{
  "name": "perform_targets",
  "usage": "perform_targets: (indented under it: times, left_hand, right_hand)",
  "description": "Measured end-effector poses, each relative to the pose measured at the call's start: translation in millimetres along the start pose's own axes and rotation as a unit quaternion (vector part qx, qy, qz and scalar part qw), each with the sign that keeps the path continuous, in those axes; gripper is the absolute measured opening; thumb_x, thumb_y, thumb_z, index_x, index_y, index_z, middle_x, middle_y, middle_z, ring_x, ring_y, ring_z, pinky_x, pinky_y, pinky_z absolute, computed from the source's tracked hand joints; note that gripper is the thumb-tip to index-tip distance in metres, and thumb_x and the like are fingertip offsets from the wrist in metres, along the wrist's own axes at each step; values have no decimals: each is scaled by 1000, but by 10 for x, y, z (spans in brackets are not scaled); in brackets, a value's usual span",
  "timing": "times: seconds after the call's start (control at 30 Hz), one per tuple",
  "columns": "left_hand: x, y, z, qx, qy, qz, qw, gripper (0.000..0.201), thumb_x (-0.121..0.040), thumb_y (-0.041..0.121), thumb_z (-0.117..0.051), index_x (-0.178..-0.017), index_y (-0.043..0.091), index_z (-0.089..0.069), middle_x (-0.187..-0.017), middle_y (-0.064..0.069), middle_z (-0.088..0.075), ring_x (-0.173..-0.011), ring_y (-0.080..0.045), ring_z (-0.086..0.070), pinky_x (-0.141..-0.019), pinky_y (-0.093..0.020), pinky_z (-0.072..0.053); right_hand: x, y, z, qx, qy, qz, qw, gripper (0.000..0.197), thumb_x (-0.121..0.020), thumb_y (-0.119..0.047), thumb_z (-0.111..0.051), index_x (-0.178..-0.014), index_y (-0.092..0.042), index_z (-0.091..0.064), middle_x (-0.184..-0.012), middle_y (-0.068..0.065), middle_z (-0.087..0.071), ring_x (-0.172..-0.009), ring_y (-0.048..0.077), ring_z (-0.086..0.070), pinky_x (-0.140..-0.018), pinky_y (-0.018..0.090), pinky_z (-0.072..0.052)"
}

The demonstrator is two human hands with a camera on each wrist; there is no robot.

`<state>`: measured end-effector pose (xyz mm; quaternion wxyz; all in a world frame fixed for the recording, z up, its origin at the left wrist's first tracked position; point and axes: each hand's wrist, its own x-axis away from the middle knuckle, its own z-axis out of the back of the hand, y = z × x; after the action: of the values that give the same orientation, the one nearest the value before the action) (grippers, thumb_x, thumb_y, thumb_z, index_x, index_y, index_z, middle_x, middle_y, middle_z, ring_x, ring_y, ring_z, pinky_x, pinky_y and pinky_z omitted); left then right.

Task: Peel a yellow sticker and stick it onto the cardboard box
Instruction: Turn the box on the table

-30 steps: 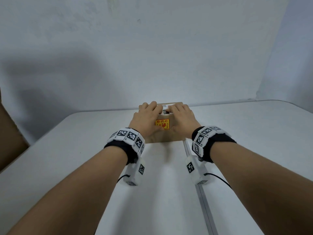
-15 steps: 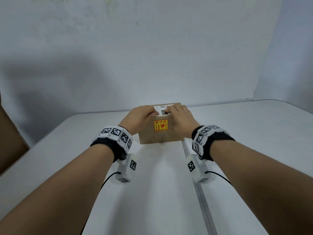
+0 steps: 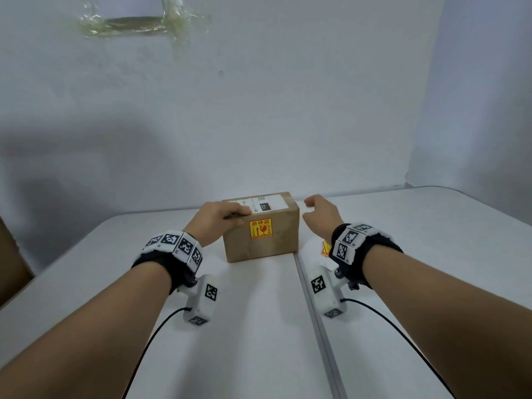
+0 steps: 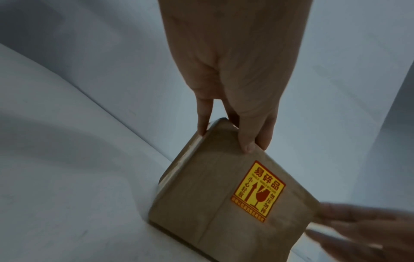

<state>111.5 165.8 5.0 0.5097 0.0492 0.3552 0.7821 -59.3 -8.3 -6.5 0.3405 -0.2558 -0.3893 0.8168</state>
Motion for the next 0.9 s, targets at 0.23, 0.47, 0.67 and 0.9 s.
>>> perform_targets:
  times: [0.23,0.47,0.67,0.9]
  left_hand:
    - [-105,32,0,4,126,143,982,32,-84,31,-65,-111,15,-61,-120,-8,-61,-110,-25,-56,-89,-31,-45]
    - [-236,57,-24,87,158,176,968,27,-80,4,-62,-103,16,-53,-125,-10,-44,-97,-25,-50,-89,-39,-50]
    - [-284,107,-104,-51,131,116,983,26,-89,12,-51,-109,10,-66,-147,-14,-37,-137,-27,-37,-113,-33,-31]
    - [-294,36,-241,-184,-82,102,974,60,-89,57,-46,-134,18,-50,-140,-10,-46,-131,-30,-46,-105,-36,-35]
  right_hand:
    - [12,-132,-10,-59,-65,-47,995,45,-86,-8,-48,-130,-14,-53,-127,8,-63,-120,22,-54,-94,28,-42]
    - [0,-257,81,-100,-46,-8,994,52,-93,-20,-48,-143,-16,-37,-133,7,-57,-123,23,-52,-96,27,-38]
    - [-69,-226,28,-89,-33,-8,995,48,-94,-28,-48,-141,-20,-41,-132,9,-58,-118,27,-57,-107,39,-42]
    - [-175,-97,-105,-47,-71,-32,996,53,-93,-37,-49,-141,-18,-41,-137,10,-55,-121,28,-56,-109,41,-41]
